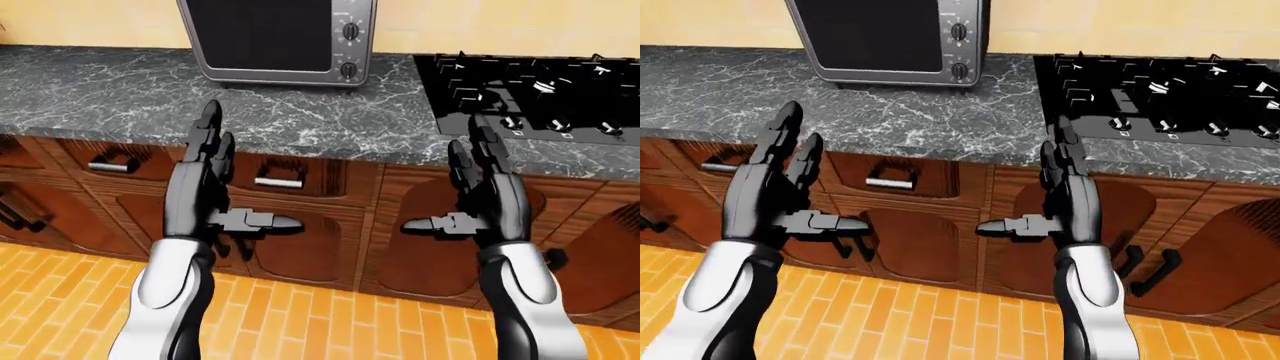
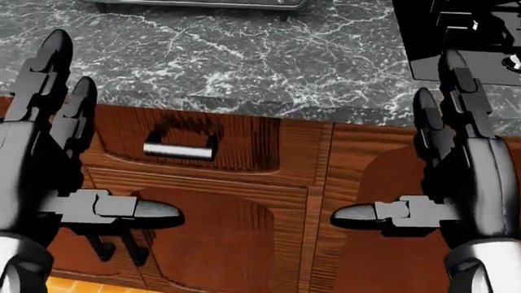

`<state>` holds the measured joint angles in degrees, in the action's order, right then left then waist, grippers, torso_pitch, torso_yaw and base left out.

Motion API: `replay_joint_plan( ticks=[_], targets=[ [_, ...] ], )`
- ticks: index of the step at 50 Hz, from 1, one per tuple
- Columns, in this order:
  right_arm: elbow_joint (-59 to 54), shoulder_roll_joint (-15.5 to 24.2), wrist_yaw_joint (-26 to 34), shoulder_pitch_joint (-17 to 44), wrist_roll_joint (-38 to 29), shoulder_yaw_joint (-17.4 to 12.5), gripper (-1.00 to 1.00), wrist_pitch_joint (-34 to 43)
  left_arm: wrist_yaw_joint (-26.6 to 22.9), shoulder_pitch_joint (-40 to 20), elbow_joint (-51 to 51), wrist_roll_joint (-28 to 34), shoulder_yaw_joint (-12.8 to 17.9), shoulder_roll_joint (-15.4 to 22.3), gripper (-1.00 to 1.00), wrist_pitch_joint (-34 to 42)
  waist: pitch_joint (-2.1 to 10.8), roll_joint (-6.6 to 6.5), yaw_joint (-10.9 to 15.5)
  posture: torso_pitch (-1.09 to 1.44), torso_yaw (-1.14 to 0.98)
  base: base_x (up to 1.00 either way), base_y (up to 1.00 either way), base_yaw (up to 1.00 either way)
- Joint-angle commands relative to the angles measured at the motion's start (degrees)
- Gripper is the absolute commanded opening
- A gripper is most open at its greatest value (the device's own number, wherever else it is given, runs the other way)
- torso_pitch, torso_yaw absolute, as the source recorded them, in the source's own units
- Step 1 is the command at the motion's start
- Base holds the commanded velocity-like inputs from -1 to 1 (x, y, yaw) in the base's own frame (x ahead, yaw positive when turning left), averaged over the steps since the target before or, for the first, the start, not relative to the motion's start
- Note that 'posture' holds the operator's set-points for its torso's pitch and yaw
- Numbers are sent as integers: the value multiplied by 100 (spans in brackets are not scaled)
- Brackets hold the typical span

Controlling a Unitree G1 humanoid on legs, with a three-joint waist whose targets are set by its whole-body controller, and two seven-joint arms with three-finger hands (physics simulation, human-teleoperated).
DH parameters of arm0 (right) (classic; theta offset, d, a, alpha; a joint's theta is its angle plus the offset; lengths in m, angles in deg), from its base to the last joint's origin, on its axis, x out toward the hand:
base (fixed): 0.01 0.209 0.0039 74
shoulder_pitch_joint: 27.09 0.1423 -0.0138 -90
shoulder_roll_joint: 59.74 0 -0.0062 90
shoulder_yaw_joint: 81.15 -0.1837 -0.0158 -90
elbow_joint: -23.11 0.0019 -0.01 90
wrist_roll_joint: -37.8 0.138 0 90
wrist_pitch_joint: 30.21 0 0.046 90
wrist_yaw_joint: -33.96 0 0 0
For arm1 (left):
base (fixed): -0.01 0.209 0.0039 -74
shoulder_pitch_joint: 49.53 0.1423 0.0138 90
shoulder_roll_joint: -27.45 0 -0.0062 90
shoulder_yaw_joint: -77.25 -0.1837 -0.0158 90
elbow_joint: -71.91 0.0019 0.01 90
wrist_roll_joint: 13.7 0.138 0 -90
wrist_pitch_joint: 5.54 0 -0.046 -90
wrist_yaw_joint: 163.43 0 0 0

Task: Open the toaster oven door.

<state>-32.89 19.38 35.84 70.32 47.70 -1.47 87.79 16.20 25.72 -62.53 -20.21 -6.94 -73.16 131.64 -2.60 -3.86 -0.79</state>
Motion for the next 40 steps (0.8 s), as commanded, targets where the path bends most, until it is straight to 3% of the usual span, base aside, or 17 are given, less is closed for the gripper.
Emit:
replay_joint_plan(
  ticks=[1,2,4,6,10,13,14,16,23,26,27,28,31,34,37,39,40],
  targets=[
    [230,2,39,115,66,86,100,-240,39,-113,-211,41,108,42,100,-107,171,-181,35,0,0,16,0,0],
    [223,8,37,114,62,89,100,-253,26,-93,-174,50,104,43,100,-163,99,111,88,0,0,17,0,0],
    [192,17,39,107,42,103,100,-292,25,-98,-172,53,104,38,100,-161,113,30,89,0,0,17,0,0],
    [181,15,42,100,42,104,100,-310,38,-121,-219,54,94,38,100,-92,171,121,103,0,0,17,0,0],
    [254,17,30,109,61,102,100,-256,35,-149,-236,49,108,42,100,-53,93,404,156,0,0,17,0,0],
    [254,14,39,93,75,92,100,-294,31,-129,-228,54,104,42,100,-76,207,910,164,0,0,22,0,0],
    [278,11,34,86,82,91,100,-283,24,-102,-194,64,97,39,100,-131,85,629,90,0,0,33,0,0],
    [323,9,30,64,81,103,100,-264,25,-101,-185,75,83,34,100,-139,32,693,86,0,0,39,0,0],
    [411,4,37,27,80,108,100,-212,9,-51,-126,107,59,14,100,-241,-42,265,18,0,0,50,0,0],
    [391,4,40,37,77,96,100,-218,11,-50,-135,113,54,4,100,-235,112,-211,19,0,0,53,0,0],
    [387,0,39,38,84,90,100,-221,9,-47,-146,113,56,3,100,-228,24,-47,91,0,0,52,0,0],
    [397,0,35,39,90,84,100,-212,10,-47,-172,111,58,3,100,-203,-8,-72,35,0,0,53,0,0],
    [417,3,28,32,92,79,100,-200,5,-35,-173,107,73,0,100,-213,107,46,141,0,0,53,0,0],
    [426,-17,5,35,170,57,100,-183,10,-49,-198,100,78,5,100,-176,91,194,215,0,0,53,0,0],
    [432,-7,-16,40,207,49,100,-177,0,-33,-139,106,74,5,100,-252,134,410,293,0,0,53,0,0],
    [441,-6,-20,30,215,47,100,-179,3,-28,-150,110,65,2,100,-245,232,725,272,0,0,52,0,0],
    [443,-4,-21,25,213,52,100,-182,2,-16,-145,113,61,-2,100,-261,166,686,218,0,0,52,0,0]
  ],
)
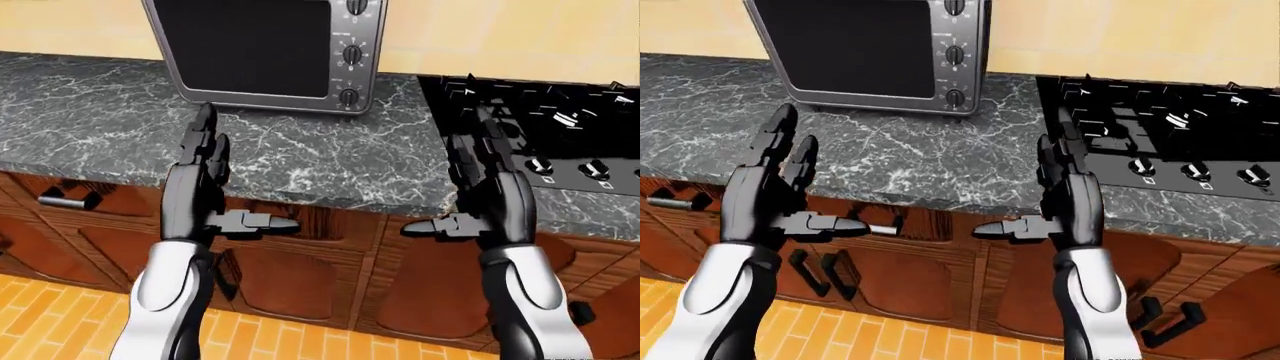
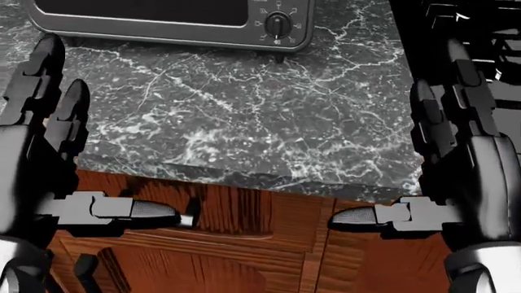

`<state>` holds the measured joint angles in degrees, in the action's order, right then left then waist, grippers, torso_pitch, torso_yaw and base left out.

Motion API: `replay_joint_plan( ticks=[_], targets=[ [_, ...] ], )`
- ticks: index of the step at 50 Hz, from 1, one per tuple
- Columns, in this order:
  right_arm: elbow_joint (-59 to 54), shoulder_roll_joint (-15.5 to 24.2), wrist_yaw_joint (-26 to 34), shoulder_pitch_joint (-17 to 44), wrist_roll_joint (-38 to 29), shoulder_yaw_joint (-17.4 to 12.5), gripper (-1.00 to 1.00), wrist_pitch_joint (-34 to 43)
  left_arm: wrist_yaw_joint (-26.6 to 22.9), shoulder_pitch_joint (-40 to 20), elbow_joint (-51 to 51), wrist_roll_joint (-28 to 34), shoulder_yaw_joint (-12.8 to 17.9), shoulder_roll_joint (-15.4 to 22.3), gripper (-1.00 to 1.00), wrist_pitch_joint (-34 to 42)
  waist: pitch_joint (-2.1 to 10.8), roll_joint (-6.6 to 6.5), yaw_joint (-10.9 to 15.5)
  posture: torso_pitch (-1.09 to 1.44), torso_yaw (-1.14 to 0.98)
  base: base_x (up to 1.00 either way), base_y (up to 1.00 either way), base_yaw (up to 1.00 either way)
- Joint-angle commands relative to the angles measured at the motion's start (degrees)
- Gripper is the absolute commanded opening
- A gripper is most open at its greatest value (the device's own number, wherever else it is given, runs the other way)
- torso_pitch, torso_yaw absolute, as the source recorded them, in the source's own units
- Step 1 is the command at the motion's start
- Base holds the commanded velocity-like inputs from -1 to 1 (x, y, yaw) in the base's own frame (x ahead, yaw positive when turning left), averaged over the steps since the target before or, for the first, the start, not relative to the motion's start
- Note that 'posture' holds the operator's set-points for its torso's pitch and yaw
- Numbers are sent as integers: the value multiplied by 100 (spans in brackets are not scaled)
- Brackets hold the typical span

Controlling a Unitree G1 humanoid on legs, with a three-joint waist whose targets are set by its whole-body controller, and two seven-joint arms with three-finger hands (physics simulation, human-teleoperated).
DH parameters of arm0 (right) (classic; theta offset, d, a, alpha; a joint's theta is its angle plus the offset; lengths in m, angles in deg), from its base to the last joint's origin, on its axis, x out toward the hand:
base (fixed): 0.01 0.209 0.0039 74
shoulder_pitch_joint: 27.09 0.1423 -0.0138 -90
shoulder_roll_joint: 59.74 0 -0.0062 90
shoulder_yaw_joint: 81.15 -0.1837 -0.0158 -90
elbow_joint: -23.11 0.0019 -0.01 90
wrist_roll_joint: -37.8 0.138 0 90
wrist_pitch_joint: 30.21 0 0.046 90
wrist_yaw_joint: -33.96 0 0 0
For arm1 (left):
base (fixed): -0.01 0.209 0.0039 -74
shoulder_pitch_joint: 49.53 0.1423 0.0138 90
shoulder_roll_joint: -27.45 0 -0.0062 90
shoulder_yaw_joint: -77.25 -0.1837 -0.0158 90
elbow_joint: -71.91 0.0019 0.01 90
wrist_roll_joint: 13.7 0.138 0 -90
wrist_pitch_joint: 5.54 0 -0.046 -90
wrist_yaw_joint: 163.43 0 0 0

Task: Open the toaster oven door.

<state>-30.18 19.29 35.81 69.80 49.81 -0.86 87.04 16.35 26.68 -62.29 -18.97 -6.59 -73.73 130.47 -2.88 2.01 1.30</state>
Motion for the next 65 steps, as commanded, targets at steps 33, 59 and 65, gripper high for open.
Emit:
replay_joint_plan(
  ticks=[33,59,65],
  targets=[
    [143,8,-64,25,-38,-39,100,-308,-234,95,-593,255,-16,26,100,-690,388,-183,-93,-5,0,7,0,0],
    [53,18,-71,12,-39,-74,100,-389,-333,161,-258,302,-99,-28,100,-929,1647,-160,-89,-31,0,0,0,0],
    [39,12,-70,-6,-45,-67,100,-407,-343,192,-230,335,-138,-46,100,-955,1880,-155,-73,-37,0,0,0,0]
  ],
)
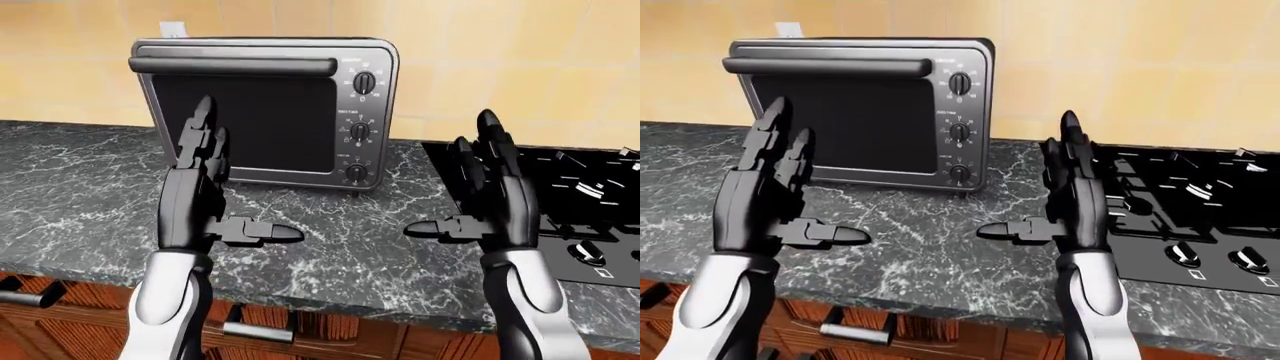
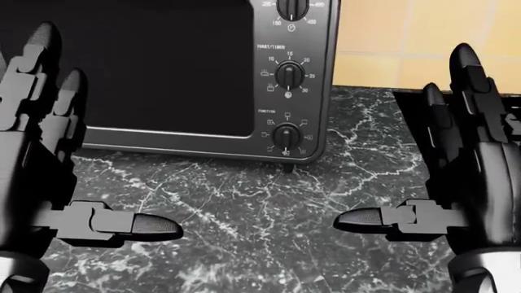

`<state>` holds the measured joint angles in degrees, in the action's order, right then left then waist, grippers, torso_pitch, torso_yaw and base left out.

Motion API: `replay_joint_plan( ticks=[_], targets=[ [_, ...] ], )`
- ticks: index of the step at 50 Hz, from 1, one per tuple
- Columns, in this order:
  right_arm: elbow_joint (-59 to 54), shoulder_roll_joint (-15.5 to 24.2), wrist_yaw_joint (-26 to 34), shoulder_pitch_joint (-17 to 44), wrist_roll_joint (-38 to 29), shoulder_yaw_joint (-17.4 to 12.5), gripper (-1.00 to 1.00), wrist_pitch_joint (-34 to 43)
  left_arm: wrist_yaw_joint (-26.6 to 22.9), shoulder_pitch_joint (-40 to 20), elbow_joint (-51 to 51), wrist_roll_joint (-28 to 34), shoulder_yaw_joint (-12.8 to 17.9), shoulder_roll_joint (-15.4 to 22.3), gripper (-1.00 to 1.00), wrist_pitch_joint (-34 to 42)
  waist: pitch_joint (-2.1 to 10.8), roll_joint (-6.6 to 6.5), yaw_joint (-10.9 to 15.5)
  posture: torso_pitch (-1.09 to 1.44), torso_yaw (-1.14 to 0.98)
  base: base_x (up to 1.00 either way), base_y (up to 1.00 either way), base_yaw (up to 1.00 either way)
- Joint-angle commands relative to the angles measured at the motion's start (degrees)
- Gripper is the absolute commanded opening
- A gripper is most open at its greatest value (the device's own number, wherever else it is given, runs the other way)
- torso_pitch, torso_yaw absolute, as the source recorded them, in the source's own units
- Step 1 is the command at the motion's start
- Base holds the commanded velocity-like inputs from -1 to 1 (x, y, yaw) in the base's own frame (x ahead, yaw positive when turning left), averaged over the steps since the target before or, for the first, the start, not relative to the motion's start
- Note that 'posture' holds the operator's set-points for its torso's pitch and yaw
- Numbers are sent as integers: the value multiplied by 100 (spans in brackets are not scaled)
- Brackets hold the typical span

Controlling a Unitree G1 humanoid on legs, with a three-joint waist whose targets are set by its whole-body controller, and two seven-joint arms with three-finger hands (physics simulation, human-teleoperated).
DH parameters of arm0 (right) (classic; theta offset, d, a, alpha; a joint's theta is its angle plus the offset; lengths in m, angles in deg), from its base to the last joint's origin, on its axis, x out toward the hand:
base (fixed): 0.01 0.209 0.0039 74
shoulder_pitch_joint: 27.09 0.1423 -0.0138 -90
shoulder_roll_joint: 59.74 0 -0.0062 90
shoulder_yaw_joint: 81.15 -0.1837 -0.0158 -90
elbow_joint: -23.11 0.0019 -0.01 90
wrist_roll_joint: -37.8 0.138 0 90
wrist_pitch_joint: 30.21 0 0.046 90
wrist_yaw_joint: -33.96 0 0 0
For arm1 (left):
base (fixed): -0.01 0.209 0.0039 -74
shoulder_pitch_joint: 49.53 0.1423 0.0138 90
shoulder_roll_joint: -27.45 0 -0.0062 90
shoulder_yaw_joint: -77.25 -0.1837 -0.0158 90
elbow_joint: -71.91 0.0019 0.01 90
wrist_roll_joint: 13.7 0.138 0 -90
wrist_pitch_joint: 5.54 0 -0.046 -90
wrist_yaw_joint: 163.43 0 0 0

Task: Open the toaster oven door.

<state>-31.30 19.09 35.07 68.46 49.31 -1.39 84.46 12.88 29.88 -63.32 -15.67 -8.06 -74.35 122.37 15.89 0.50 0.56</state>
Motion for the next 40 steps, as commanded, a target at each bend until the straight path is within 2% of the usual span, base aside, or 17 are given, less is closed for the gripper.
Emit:
replay_joint_plan(
  ticks=[1,19,29,33,36,38,40],
  targets=[
    [141,30,4,134,5,-14,100,-155,3,-131,-124,5,15,13,100,-143,34,-4,4,-38,0,0,0,0],
    [151,39,-9,190,-19,14,100,-105,-2,-199,-153,-10,53,34,100,-88,461,-3,64,-55,0,0,0,0],
    [108,28,15,137,-4,-1,100,-197,-66,-308,-246,177,-58,85,100,43,577,-9,94,-59,0,0,0,0],
    [124,34,11,149,-4,1,100,-177,-112,-904,-145,596,-137,262,100,414,590,-5,104,-59,0,0,0,0],
    [226,39,-9,153,14,-8,100,-83,-358,-1776,268,1082,-226,493,100,865,586,7,113,-59,0,0,0,0],
    [274,45,-19,163,25,-20,100,-31,-519,-2105,548,1406,-277,598,100,793,585,21,130,-59,0,0,0,0],
    [317,49,-25,173,34,-22,100,18,-757,-2463,885,1919,-470,739,100,775,584,21,124,-59,0,0,0,0]
  ],
)
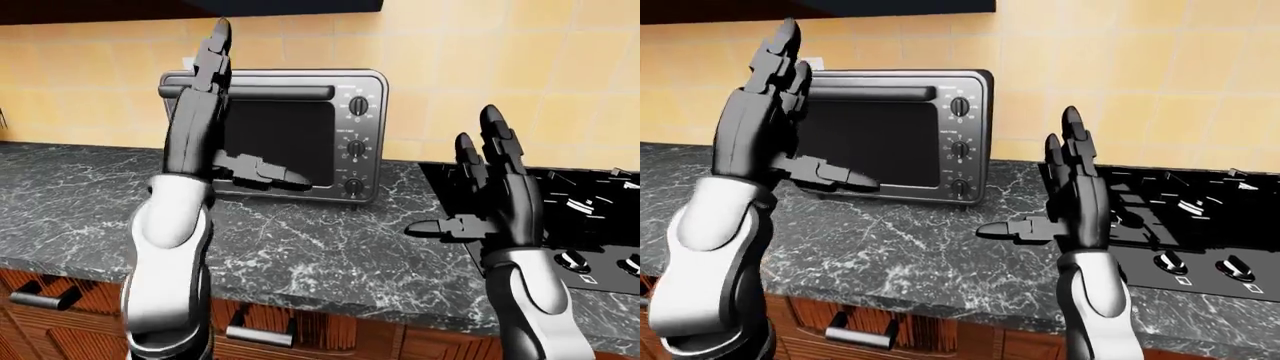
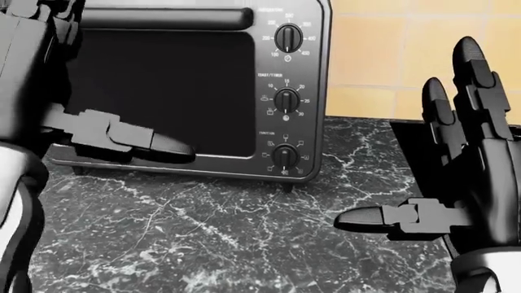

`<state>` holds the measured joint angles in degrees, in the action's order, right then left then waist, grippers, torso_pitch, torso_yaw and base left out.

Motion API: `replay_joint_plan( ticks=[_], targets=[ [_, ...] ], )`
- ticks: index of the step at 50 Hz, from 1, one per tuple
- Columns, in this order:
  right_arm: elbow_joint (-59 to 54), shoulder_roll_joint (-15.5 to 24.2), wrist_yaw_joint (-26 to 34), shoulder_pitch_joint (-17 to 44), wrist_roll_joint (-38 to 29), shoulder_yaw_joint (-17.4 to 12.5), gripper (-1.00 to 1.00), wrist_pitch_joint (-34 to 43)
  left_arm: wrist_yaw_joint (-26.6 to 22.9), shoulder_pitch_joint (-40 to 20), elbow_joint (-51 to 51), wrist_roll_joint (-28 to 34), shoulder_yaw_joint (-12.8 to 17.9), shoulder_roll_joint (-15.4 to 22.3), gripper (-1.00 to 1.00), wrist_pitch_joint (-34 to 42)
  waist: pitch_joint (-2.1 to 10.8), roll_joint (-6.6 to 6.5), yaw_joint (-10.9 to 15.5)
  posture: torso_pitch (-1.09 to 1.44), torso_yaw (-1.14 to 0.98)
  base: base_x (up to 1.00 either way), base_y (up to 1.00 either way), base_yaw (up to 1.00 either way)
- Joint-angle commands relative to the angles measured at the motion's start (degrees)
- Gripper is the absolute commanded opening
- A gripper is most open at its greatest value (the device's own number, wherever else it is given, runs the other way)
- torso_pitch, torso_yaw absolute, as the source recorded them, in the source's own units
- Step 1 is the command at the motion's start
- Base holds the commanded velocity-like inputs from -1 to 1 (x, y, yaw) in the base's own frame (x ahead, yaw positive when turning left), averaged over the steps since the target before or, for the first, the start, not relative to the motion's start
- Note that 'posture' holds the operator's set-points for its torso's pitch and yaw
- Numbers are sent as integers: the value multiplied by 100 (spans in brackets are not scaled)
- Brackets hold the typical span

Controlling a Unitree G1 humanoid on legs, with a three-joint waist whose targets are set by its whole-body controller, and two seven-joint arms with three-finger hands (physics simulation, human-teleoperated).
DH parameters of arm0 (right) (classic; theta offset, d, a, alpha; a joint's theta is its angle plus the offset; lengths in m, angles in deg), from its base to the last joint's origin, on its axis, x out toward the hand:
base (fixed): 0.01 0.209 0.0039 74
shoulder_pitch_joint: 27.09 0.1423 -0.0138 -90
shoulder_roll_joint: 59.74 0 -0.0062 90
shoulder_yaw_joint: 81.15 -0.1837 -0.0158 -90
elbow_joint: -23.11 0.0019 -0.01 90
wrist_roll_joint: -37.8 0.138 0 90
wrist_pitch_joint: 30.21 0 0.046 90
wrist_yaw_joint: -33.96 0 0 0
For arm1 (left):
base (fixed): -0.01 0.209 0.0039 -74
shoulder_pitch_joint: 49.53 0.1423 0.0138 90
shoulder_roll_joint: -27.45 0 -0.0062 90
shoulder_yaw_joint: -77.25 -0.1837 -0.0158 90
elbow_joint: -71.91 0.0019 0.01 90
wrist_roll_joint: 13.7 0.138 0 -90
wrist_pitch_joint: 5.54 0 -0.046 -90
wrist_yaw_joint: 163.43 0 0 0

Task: Open the toaster oven door.

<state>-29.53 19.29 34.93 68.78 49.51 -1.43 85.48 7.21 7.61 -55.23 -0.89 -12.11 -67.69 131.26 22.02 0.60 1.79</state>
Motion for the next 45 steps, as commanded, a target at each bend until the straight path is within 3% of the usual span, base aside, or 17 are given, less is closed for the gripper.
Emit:
replay_joint_plan(
  ticks=[1,7,9,11,14,19,26,30,35,45],
  targets=[
    [139,31,-11,143,12,-18,100,-83,-356,-326,312,763,-184,114,100,-229,-33,11,0,-59,0,0,0,0],
    [172,56,-19,187,45,-64,100,-22,-1032,-927,2115,2533,-264,74,100,-1808,-21,48,-1,-59,0,0,0,0],
    [144,59,-14,188,51,-72,100,-49,-969,-1025,2724,3406,-323,204,100,-2606,-26,63,-15,-59,0,0,0,0],
    [149,60,-14,179,66,-81,100,-53,-1014,-1072,3052,3734,-179,24,100,-2994,-31,77,-43,-59,0,0,0,0],
    [171,74,-22,185,93,-104,100,-28,-834,-1245,3760,4553,-174,167,100,-3710,-35,94,-71,-59,0,0,0,0],
    [236,86,-42,188,136,-132,100,23,-967,-1542,4622,4751,-72,48,100,-4028,-18,114,-91,-59,0,0,0,0],
    [232,106,-49,196,170,-173,100,27,-590,-2039,5829,4762,-51,128,100,-4335,-7,117,-126,-59,0,0,0,0],
    [232,106,-51,189,167,-157,100,26,-343,-2195,6468,5133,-120,243,100,-4495,7,105,-153,-59,0,0,0,0],
    [223,109,-53,204,162,-149,100,26,-62,-2317,7036,5418,-167,273,100,-4621,25,92,-183,-59,0,0,0,0],
    [252,94,-82,206,158,-130,100,55,-6,-2444,7512,5675,-214,255,100,-4802,40,94,-215,-59,0,0,0,0]
  ],
)
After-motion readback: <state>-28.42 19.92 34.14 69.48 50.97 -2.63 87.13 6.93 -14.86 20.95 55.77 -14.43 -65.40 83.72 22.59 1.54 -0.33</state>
